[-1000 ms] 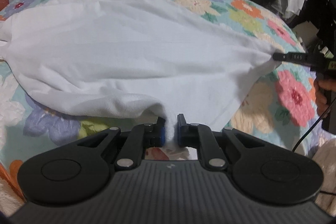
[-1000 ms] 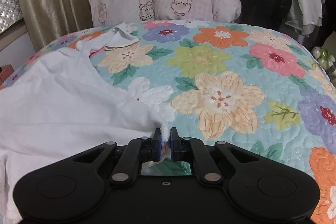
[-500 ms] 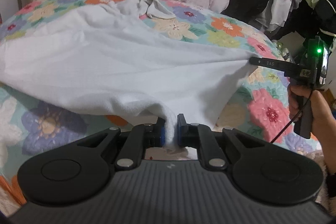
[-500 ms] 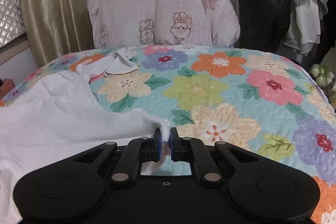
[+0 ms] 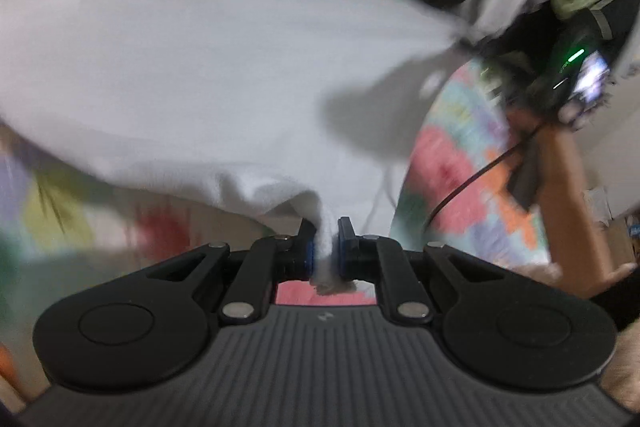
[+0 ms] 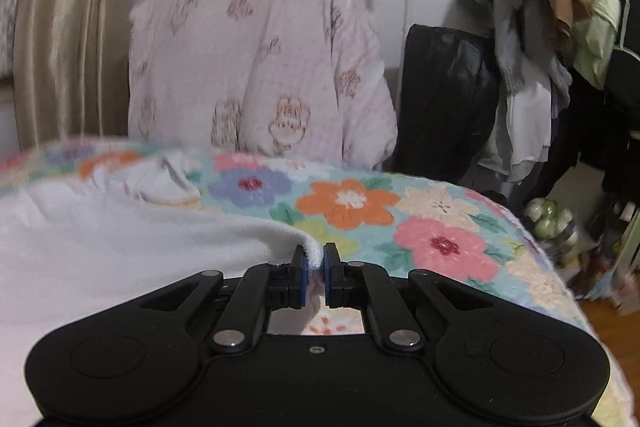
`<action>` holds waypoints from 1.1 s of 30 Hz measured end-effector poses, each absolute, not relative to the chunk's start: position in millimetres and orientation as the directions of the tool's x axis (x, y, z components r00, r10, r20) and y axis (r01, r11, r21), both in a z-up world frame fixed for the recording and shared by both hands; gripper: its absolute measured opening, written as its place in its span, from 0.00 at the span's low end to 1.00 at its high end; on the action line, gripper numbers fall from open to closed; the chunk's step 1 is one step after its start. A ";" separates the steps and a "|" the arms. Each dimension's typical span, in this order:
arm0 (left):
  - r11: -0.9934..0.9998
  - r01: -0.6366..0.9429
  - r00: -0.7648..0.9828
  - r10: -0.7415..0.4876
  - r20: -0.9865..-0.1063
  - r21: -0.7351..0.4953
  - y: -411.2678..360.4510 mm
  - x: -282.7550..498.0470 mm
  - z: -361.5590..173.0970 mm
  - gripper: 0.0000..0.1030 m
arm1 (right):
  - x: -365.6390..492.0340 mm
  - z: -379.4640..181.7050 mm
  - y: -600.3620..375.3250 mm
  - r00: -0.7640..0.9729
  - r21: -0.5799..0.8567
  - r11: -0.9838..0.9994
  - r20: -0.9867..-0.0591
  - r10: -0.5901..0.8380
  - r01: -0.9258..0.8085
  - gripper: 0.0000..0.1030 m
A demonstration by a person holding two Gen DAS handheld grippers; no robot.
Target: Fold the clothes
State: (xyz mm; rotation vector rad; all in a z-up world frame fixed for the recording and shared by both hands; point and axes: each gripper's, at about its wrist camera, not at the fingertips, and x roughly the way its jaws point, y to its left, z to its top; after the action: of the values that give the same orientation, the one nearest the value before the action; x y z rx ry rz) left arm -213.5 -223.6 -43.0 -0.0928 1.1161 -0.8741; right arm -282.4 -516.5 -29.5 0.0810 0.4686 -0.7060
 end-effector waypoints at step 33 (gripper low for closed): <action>0.630 0.548 -0.053 -0.631 -0.774 -0.551 -253.1 -218.7 -92.7 0.12 | -334.6 -79.8 -612.2 0.546 0.288 0.574 -0.763 -0.345 0.766 0.34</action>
State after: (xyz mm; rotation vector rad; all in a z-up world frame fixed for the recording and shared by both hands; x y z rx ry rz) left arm -218.7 -253.1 -92.7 -0.0793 1.3107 -0.9603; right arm -334.6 -612.2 -79.8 0.6677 0.7142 -0.7197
